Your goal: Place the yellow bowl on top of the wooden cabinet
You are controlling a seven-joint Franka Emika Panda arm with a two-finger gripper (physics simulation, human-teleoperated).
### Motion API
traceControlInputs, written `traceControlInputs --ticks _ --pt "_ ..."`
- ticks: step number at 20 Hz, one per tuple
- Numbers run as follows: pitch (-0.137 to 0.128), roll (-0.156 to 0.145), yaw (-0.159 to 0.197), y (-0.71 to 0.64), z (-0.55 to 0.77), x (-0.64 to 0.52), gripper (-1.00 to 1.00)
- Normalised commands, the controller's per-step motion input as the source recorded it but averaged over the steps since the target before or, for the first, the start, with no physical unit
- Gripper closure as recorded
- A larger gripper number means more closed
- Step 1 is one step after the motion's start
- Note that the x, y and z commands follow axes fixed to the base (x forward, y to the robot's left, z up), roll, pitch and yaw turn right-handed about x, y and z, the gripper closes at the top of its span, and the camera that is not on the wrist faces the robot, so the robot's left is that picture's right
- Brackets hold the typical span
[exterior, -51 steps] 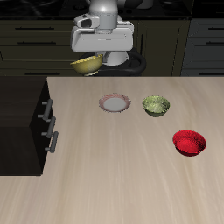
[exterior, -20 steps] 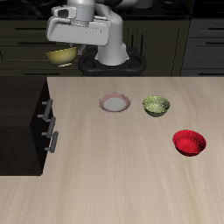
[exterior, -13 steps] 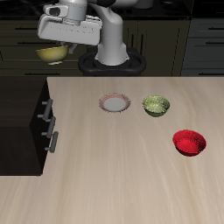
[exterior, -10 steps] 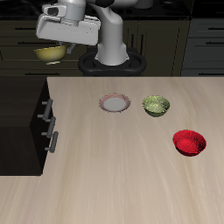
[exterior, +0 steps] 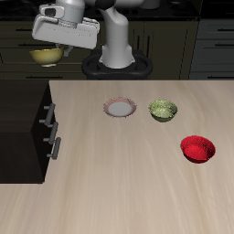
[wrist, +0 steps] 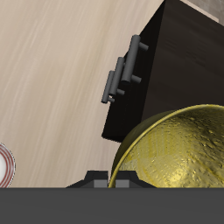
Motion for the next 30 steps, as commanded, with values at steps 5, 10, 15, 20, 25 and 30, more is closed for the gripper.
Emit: traceControlInputs --ticks 5,10,15,20,25,30 --pt "-0.031 -0.014 -0.032 -0.16 0.16 -0.08 1.00" --pt "-0.002 0.008 0.020 0.00 0.02 0.02 1.00" --pt "-0.026 0.004 0.015 -0.09 0.12 0.00 1.00" --pt "0.004 -0.045 0.022 -0.21 0.04 0.02 1.00" --pt "-0.025 -0.004 -0.051 -0.06 0.10 -0.04 1.00" --pt "-0.001 0.014 0.007 0.01 0.01 0.13 1.00"
